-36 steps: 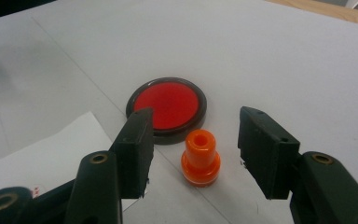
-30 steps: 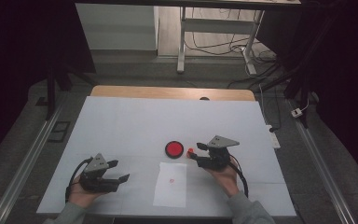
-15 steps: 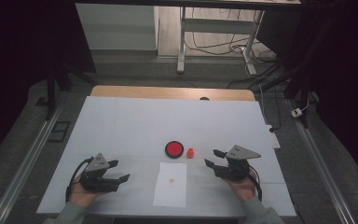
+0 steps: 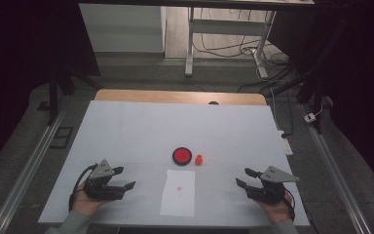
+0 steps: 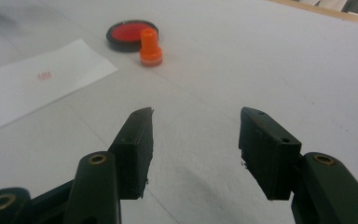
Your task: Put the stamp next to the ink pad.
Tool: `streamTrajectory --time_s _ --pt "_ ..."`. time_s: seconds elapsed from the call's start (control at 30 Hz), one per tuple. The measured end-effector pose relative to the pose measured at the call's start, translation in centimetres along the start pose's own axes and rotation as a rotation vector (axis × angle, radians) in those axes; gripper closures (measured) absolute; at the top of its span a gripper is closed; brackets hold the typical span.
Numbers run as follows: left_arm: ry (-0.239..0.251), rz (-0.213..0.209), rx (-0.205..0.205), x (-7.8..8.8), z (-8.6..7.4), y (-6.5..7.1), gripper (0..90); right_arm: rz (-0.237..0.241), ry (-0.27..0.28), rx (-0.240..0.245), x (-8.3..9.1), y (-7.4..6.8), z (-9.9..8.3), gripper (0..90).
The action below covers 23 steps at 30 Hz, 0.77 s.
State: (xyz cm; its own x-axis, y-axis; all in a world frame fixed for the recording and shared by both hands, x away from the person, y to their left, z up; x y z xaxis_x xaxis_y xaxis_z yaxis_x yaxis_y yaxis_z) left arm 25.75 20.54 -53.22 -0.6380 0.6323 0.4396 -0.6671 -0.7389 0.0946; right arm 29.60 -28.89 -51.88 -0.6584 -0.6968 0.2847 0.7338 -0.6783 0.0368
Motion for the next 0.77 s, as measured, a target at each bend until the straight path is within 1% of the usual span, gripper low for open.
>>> streamTrajectory --time_s 0.07,0.2,0.27,0.37,0.43,0.77 --pt "0.001 0.002 0.001 0.00 -0.03 -0.09 27.5 0.005 -0.017 0.016 -0.07 -0.03 -0.14 44.4" --pt "0.002 0.007 0.000 0.01 -0.06 -0.20 27.5 0.022 -0.018 0.027 -0.38 -0.32 -0.10 44.4" --pt "0.003 0.009 0.000 0.00 -0.07 -0.23 27.5 0.024 -0.025 0.037 -0.32 -0.38 -0.04 44.4" --pt "0.004 0.011 -0.001 -0.01 -0.09 -0.25 27.5 0.024 -0.017 0.030 -0.29 -0.34 -0.02 44.4" --pt "0.004 0.011 -0.001 -0.02 -0.09 -0.26 27.5 0.023 -0.024 0.030 -0.23 -0.26 0.01 44.4" --pt "0.007 0.010 -0.003 0.00 -0.08 -0.26 27.3 0.019 -0.018 0.026 -0.20 -0.12 0.10 44.3"
Point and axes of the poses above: each handheld gripper's, and its own axes: x roughly backward along the jaws, z roughly out of its top, y roughly to its right, the point moved 2 cm from there along -x, roughly forward along the jaws, and after that the axes turned 13 degrees about y, right-handed, at the moved point
